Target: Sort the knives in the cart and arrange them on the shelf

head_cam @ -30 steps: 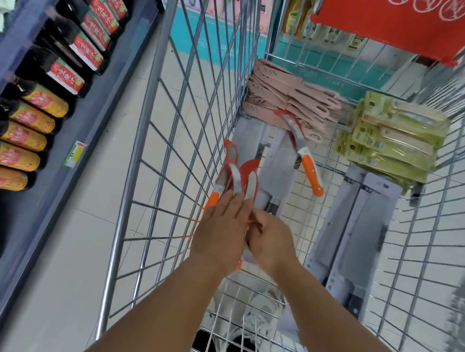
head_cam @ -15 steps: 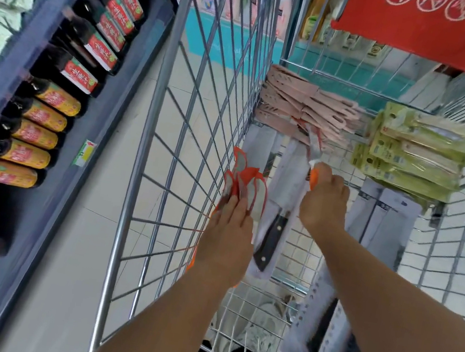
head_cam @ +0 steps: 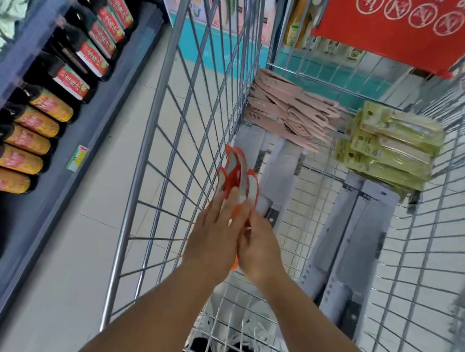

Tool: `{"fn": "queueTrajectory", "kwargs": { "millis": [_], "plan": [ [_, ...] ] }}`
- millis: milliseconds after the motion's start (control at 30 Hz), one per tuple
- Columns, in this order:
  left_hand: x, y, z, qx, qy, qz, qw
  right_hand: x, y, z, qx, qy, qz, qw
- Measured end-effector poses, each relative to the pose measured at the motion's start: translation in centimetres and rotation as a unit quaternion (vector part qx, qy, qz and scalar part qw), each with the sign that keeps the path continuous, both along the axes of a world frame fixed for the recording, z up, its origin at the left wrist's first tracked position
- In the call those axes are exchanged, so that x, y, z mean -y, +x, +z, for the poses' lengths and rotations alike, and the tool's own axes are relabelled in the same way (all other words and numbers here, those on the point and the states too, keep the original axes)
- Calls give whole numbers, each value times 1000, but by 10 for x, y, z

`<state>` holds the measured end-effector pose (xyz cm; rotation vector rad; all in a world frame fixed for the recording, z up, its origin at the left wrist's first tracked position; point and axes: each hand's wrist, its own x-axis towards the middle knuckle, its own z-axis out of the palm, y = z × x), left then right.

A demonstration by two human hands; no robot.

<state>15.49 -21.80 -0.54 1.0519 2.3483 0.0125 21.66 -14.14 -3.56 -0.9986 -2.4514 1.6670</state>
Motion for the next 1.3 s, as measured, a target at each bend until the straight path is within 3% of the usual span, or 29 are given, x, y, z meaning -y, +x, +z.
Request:
{"fn": "queueTrajectory", "kwargs": {
  "millis": [133, 200, 300, 567, 933, 1300],
  "plan": [
    [-2, -8, 4, 9, -48, -84, 995, 0, 7, 4, 38, 50, -7, 998],
    [-3, -10, 5, 15, -75, -115, 990, -5, 14, 1, 146, 123, -64, 980],
    [-4, -6, 0, 21, -75, -111, 991, -8, 14, -2, 253, 85, -149, 952],
    [-5, -3, -3, 52, -87, -95, 990, -18, -4, 0, 305, 1, -139, 942],
    [-4, -2, -3, 16, -109, -133, 985, -56, 11, 59, 308, 23, -120, 943],
    [4, 10, -11, -33, -102, -181, 978, -11, 83, 64, 339, -9, -142, 930]
  ]
}}
